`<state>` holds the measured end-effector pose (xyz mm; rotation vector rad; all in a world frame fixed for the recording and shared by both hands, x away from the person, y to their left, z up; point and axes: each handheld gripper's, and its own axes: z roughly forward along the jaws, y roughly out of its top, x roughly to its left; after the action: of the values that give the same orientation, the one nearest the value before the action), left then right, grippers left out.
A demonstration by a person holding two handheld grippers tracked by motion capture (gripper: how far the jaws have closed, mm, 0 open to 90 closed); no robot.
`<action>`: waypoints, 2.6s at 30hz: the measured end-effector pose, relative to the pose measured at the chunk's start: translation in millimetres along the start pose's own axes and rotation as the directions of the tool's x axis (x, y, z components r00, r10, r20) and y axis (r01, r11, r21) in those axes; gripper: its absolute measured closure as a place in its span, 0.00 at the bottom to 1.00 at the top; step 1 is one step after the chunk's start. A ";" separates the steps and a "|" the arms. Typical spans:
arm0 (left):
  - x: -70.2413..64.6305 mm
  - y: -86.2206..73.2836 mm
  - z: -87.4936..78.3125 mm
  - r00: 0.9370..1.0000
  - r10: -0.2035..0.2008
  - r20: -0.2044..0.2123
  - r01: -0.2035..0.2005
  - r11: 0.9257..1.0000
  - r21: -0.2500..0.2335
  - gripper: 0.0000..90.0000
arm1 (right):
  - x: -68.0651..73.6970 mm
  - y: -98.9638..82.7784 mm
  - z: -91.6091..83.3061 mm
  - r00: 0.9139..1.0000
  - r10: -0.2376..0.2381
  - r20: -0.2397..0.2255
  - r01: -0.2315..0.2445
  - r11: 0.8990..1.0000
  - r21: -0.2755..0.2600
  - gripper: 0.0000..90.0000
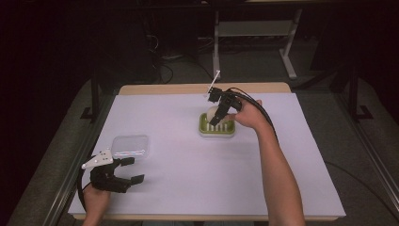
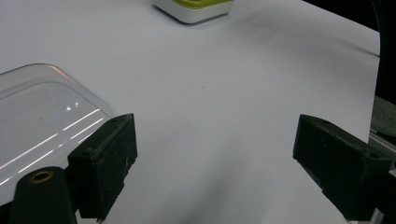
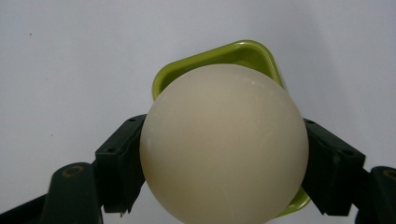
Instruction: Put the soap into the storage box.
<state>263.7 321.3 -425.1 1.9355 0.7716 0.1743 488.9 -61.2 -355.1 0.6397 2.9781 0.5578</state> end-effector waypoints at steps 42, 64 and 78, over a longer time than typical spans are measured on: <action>-0.4 0.0 0.6 1.000 0.000 0.003 0.000 1.000 0.002 0.14 | -15.8 -12.8 31.8 0.997 0.080 -0.024 -0.079 0.996 0.030 0.26; -0.4 0.0 0.6 1.000 0.002 0.004 -0.002 1.000 0.004 0.14 | -16.0 -11.3 40.5 0.996 0.088 -0.030 -0.087 0.996 0.036 0.26; -0.5 0.0 0.6 1.000 0.002 0.005 -0.002 1.000 0.004 0.14 | -15.8 -10.7 40.3 0.996 0.086 -0.019 -0.085 0.995 0.048 0.26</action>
<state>263.6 320.6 -425.3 1.9400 0.7675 0.1692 503.9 -63.2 -397.1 0.7733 3.0036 0.5034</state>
